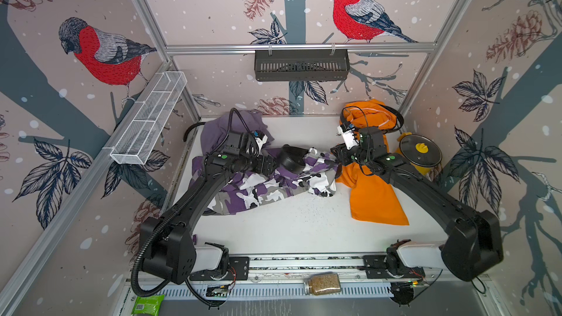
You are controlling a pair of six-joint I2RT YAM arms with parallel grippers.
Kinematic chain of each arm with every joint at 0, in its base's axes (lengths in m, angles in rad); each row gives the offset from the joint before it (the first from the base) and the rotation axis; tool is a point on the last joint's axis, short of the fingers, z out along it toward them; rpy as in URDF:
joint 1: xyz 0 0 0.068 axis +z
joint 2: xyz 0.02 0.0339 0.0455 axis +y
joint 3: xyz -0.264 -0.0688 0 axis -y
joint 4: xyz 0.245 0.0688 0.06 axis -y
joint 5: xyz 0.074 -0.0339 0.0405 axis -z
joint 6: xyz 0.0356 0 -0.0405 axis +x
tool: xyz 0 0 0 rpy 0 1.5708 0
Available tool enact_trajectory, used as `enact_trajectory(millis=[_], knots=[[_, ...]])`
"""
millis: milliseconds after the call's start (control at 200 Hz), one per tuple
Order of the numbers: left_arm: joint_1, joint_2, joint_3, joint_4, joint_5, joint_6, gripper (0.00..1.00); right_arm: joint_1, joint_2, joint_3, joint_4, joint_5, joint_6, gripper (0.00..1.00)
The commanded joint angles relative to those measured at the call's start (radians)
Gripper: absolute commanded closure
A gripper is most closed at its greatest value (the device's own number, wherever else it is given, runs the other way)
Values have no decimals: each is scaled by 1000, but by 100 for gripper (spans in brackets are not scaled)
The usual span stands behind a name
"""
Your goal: Remove the belt from the trousers
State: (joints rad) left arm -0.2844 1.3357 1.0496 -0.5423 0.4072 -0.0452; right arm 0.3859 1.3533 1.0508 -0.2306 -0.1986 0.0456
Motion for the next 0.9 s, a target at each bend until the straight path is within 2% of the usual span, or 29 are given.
enact_trajectory(millis=[0,50,150,210,315,400,455,540,670,895], knots=[[-5,-10,-33,-59,-77,-25,4,-37,20,27,23,52,-11,100],[-6,-22,-43,-65,-130,-45,4,-55,35,48,15,59,-12,100],[-5,-64,-22,-76,-337,-122,4,-67,61,91,-1,40,-26,100],[-5,-109,-7,-32,-364,-140,4,-66,65,108,-1,10,-30,100],[-15,-187,6,142,-281,-152,4,-44,50,124,8,-15,-37,100],[-64,-196,45,263,-247,-151,3,-14,18,127,32,-21,-38,100],[-122,-155,103,292,-244,-136,3,5,0,129,48,-28,-24,100],[-211,-53,183,335,-167,-127,3,32,-19,149,60,-40,-5,100],[-338,54,163,529,-67,-154,3,63,-29,186,62,-40,21,100],[-414,158,111,683,-41,-206,7,91,-43,214,61,-60,53,100]])
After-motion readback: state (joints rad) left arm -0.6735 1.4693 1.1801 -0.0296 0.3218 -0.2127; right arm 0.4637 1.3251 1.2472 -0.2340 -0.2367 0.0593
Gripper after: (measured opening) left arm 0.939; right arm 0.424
